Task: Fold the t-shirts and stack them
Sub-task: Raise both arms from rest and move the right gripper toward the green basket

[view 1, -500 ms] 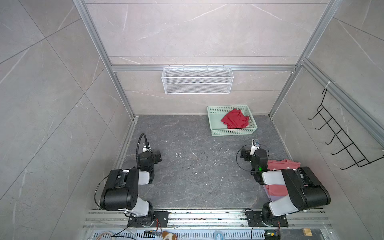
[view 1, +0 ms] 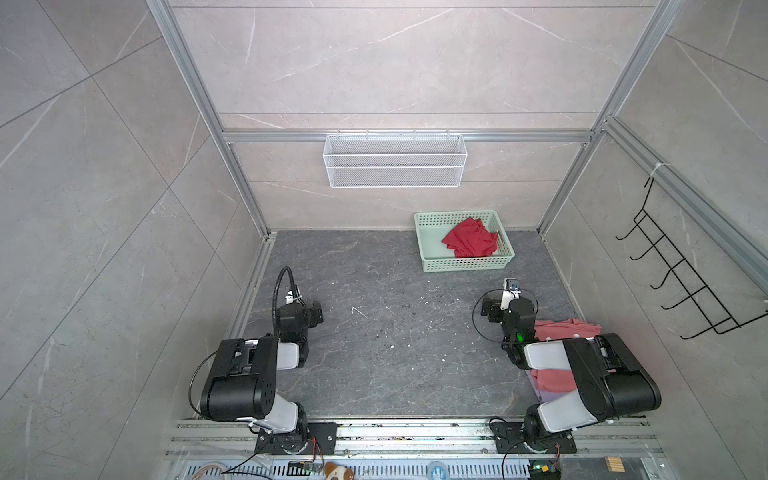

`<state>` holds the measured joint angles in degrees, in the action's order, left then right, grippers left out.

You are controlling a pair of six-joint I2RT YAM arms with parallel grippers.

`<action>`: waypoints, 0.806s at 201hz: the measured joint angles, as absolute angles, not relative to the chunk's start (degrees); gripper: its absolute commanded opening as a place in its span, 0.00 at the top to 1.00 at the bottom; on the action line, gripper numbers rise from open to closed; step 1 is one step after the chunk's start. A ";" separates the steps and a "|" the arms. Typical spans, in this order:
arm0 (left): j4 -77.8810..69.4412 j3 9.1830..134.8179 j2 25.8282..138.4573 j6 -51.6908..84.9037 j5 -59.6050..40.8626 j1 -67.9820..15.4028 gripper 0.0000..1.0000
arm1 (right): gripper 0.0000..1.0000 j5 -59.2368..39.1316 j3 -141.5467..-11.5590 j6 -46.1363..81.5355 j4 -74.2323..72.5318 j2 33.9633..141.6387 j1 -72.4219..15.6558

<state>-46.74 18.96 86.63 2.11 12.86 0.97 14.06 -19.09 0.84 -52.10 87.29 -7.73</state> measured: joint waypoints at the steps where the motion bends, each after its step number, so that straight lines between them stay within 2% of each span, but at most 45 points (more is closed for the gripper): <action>1: -46.76 18.96 86.63 2.11 12.86 0.97 0.00 | 0.00 14.06 -19.09 0.84 -52.10 87.29 -7.73; 162: -46.35 19.03 86.46 2.09 12.78 0.97 0.00 | 0.01 13.82 -19.79 0.80 -48.84 85.95 -7.73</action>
<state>-46.35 19.03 86.46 2.09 12.78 0.97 13.82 -19.79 0.80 -48.84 85.95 -7.73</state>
